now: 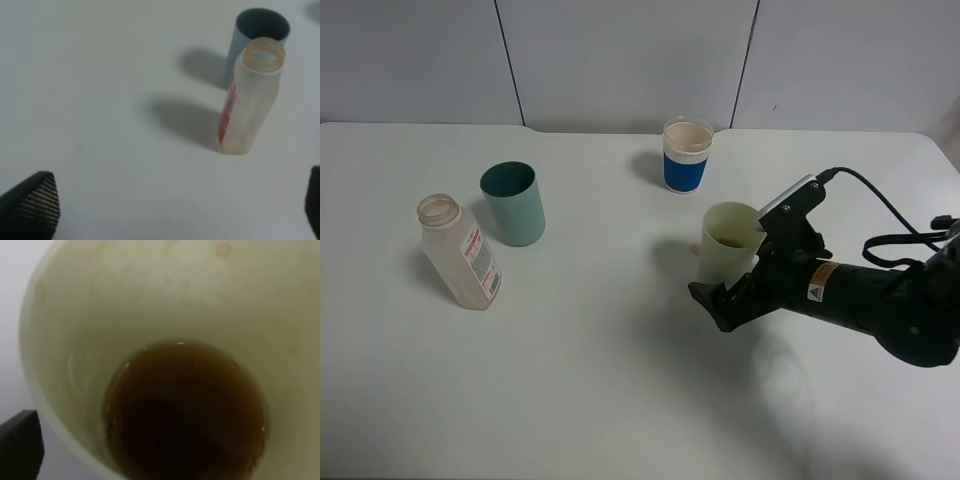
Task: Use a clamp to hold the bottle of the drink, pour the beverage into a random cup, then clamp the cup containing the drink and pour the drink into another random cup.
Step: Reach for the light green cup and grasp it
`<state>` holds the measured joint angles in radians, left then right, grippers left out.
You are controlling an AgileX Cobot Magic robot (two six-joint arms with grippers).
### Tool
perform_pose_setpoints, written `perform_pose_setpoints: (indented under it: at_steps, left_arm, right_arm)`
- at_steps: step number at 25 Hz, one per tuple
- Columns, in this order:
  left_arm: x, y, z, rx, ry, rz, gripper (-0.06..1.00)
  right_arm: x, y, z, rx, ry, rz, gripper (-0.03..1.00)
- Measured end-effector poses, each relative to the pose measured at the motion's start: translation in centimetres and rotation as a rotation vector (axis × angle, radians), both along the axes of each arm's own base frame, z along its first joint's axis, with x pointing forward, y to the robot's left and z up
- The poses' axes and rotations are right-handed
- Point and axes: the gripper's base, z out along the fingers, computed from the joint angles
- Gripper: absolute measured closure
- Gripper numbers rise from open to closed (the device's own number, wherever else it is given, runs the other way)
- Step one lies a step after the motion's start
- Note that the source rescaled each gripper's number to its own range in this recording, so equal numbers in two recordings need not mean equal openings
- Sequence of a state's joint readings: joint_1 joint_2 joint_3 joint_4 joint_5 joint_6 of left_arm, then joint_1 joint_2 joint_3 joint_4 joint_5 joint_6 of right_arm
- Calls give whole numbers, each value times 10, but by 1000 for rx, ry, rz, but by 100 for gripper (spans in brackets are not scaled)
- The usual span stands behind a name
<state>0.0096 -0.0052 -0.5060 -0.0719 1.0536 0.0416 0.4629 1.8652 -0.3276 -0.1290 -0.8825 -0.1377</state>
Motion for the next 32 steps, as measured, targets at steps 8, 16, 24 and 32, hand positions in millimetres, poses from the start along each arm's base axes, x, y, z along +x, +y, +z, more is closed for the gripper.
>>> perform_pose_setpoints:
  at_steps: [8, 16, 24, 32]
  left_arm:
    - [0, 0, 0, 0, 0, 0, -6]
    - [0, 0, 0, 0, 0, 0, -6]
    - [0, 0, 0, 0, 0, 0, -6]
    - [0, 0, 0, 0, 0, 0, -6]
  right_arm:
    - [4, 3, 4, 60, -95, 6, -3]
    - [5, 4, 5, 67, -108, 7, 46]
    - [5, 3, 5, 66, -107, 4, 96]
    - [4, 3, 7, 66, -90, -6, 96]
